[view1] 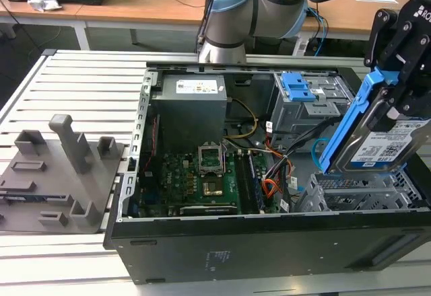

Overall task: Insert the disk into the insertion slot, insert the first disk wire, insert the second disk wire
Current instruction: 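Insert the disk into the insertion slot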

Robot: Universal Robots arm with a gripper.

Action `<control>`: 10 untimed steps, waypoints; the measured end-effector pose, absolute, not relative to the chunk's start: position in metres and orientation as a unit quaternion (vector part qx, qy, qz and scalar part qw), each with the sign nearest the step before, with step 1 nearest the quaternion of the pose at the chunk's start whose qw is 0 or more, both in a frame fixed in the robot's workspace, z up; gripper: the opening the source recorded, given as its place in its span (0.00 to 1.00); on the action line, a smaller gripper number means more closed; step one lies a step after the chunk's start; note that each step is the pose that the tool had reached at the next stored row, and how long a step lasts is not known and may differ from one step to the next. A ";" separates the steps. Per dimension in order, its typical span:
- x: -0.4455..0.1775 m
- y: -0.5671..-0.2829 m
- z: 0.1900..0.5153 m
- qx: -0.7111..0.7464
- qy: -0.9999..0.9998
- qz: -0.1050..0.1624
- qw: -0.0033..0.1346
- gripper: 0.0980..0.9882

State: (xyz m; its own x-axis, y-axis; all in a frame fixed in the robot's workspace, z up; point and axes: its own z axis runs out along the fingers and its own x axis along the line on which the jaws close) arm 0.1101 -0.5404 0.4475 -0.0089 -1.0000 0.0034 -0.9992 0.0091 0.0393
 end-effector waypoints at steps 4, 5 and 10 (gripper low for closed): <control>0.112 -0.540 0.440 0.704 -0.710 -0.013 0.015 0.30; 0.112 -0.540 0.439 0.704 -0.710 -0.013 0.015 0.30; 0.112 -0.543 0.435 0.704 -0.710 -0.013 0.015 0.30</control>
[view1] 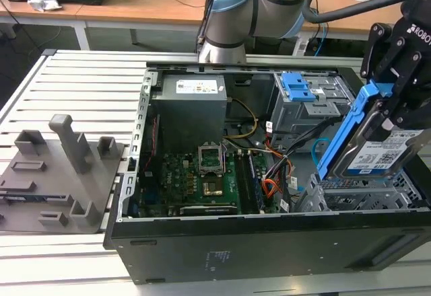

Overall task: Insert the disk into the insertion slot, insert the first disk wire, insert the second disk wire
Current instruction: 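Insert the disk into the insertion slot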

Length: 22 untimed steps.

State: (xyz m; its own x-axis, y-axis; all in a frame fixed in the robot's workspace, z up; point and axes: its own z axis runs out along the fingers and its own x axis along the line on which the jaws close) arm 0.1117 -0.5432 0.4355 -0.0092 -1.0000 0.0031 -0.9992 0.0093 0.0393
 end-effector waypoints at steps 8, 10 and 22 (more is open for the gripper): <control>0.113 -0.544 0.427 0.704 -0.710 -0.013 0.015 0.30; 0.113 -0.544 0.424 0.704 -0.710 -0.013 0.015 0.30; 0.113 -0.544 0.411 0.704 -0.710 -0.013 0.015 0.30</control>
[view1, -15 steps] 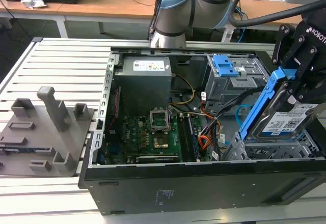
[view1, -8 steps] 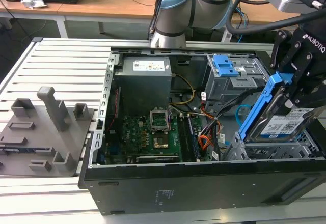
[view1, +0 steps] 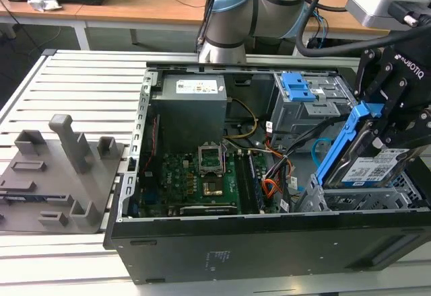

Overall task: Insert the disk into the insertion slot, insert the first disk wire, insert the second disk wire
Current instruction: 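Insert the disk into the insertion slot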

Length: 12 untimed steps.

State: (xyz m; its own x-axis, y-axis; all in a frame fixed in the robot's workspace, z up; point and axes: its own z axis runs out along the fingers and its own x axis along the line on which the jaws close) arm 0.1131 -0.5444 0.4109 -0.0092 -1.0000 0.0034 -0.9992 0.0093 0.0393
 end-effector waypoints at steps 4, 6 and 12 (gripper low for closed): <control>0.113 -0.544 0.406 0.704 -0.710 -0.013 0.015 0.30; 0.113 -0.544 0.403 0.704 -0.710 -0.013 0.015 0.30; 0.113 -0.544 0.395 0.704 -0.710 -0.013 0.015 0.30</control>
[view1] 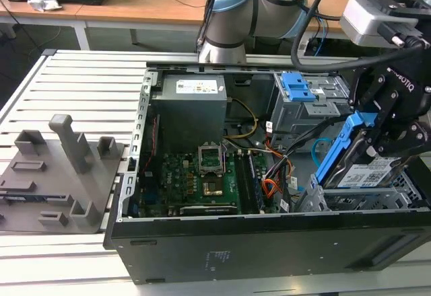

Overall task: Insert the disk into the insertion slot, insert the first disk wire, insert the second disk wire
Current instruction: 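Insert the disk into the insertion slot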

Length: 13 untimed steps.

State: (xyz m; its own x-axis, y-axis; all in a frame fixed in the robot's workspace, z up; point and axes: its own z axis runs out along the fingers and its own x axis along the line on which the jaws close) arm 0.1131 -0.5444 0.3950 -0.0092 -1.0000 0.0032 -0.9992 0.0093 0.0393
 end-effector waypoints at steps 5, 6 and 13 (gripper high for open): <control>0.113 -0.544 0.386 0.704 -0.710 -0.013 0.015 0.30; 0.113 -0.544 0.384 0.704 -0.710 -0.013 0.015 0.30; 0.113 -0.544 0.381 0.704 -0.710 -0.013 0.015 0.31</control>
State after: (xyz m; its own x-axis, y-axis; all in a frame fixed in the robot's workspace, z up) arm 0.1131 -0.5444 0.3814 -0.0092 -1.0000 0.0036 -0.9992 0.0093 0.0394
